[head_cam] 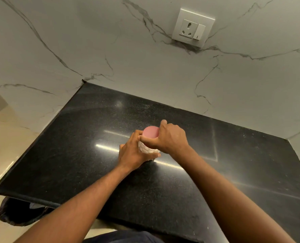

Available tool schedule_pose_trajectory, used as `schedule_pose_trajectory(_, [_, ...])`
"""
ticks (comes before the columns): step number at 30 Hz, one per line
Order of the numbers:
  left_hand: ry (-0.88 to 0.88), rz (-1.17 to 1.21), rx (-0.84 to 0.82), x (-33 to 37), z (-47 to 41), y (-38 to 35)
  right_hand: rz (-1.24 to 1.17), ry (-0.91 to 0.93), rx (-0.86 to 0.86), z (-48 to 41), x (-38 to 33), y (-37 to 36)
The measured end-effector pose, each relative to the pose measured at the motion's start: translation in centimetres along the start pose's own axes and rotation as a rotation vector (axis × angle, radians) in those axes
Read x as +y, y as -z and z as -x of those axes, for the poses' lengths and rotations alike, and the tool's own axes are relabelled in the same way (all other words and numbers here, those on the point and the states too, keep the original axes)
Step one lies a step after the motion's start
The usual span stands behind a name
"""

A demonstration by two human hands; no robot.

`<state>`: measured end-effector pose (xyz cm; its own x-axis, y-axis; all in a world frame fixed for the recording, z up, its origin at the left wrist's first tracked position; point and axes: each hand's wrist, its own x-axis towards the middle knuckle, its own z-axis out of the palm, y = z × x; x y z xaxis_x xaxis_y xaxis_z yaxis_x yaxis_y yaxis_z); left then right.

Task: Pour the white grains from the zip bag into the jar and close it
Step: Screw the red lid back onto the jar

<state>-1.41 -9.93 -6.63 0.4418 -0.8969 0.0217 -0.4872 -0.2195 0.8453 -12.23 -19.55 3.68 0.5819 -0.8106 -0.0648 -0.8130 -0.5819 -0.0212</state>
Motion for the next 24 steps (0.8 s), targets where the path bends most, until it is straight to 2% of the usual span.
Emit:
schedule_pose_trajectory(2, [0.003, 0.009, 0.013, -0.2, 0.1, -0.2, 0.047, -0.065, 0.040, 0.1, -0.7, 0.0])
schedule_pose_trajectory(4, [0.000, 0.020, 0.012, -0.4, 0.0, -0.2, 0.113, -0.005, 0.030, -0.3, -0.5, 0.7])
schedule_pose_trajectory(6, [-0.005, 0.011, -0.001, -0.6, -0.1, -0.2, 0.070, 0.111, -0.084, -0.7, 0.2, 1.7])
schedule_pose_trajectory(8, [-0.006, -0.001, -0.010, -0.6, -0.3, -0.1, -0.037, 0.197, -0.280, -0.8, 0.3, 2.7])
schedule_pose_trajectory(10, [-0.008, -0.004, -0.004, -0.7, -0.3, -0.2, -0.008, 0.251, -0.367, -0.8, -0.1, 2.9])
schedule_pose_trajectory(14, [-0.003, -0.013, 0.000, -0.8, -0.4, -0.4, 0.024, 0.228, -0.207, -0.9, -0.6, 2.3])
schedule_pose_trajectory(18, [-0.006, -0.016, 0.020, -0.7, -0.3, -0.5, -0.027, -0.002, -0.076, -0.6, -0.8, 0.9])
schedule_pose_trajectory(20, [-0.007, -0.011, 0.024, -0.7, -0.1, -0.6, 0.037, -0.084, -0.001, -0.3, -1.0, 0.3])
schedule_pose_trajectory(22, [-0.013, 0.002, 0.019, -0.8, 0.1, -0.5, 0.127, -0.086, 0.011, -0.5, -1.0, 0.7])
schedule_pose_trajectory(24, [-0.019, 0.009, 0.008, -0.8, 0.1, -0.4, 0.127, -0.002, -0.059, -0.7, -0.3, 1.5])
